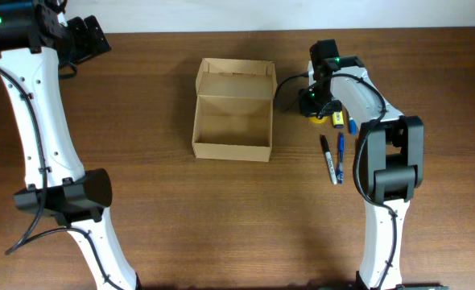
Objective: Pack container
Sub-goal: 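Reach the right gripper down and grasp the yellow tape roll, then carry the tape roll left and lower it into the box, then open the right gripper and withdraw it back toward the items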
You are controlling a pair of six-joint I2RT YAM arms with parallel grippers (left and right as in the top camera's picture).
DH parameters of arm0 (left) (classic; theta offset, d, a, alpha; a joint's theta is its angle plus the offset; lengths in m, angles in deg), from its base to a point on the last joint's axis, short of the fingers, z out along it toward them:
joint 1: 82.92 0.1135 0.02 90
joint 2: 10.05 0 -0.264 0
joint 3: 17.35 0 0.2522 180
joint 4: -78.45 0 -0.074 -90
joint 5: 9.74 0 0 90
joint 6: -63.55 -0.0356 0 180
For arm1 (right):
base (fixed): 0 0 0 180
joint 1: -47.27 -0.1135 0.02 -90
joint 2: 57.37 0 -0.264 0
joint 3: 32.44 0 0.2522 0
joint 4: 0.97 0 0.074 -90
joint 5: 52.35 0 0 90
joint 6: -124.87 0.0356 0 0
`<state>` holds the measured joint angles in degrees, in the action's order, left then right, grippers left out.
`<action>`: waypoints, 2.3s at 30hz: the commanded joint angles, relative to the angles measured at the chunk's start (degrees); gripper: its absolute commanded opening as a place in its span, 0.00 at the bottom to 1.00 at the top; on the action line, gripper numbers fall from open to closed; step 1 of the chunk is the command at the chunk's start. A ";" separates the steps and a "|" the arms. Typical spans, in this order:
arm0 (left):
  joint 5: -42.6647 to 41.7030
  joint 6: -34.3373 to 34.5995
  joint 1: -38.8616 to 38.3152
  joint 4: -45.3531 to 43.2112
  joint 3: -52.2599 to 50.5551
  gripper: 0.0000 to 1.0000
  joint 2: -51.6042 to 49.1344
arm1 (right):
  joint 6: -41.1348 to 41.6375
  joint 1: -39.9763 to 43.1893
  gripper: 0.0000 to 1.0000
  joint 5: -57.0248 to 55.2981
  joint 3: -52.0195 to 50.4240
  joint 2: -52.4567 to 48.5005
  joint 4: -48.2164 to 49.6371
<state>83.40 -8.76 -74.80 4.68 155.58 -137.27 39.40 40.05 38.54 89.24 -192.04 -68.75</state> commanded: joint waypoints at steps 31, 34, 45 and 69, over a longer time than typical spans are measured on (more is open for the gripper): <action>-0.61 -0.66 0.31 0.15 1.05 1.00 0.04 | -8.72 -17.03 0.04 2.32 57.48 -1.44 -42.21; -0.61 -0.66 0.31 0.15 1.05 1.00 0.04 | -8.83 -20.35 0.04 2.29 55.71 -1.46 -41.31; -0.61 -0.66 0.31 0.17 1.05 1.00 0.04 | -8.85 -26.58 0.04 2.36 33.62 -1.46 -31.93; -0.61 -0.66 0.31 0.15 1.05 1.00 0.04 | -10.32 -27.58 0.28 4.90 13.68 -1.49 -11.58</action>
<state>83.42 -8.76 -74.80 4.74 155.58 -137.27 29.46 12.92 42.91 102.87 -193.74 -80.40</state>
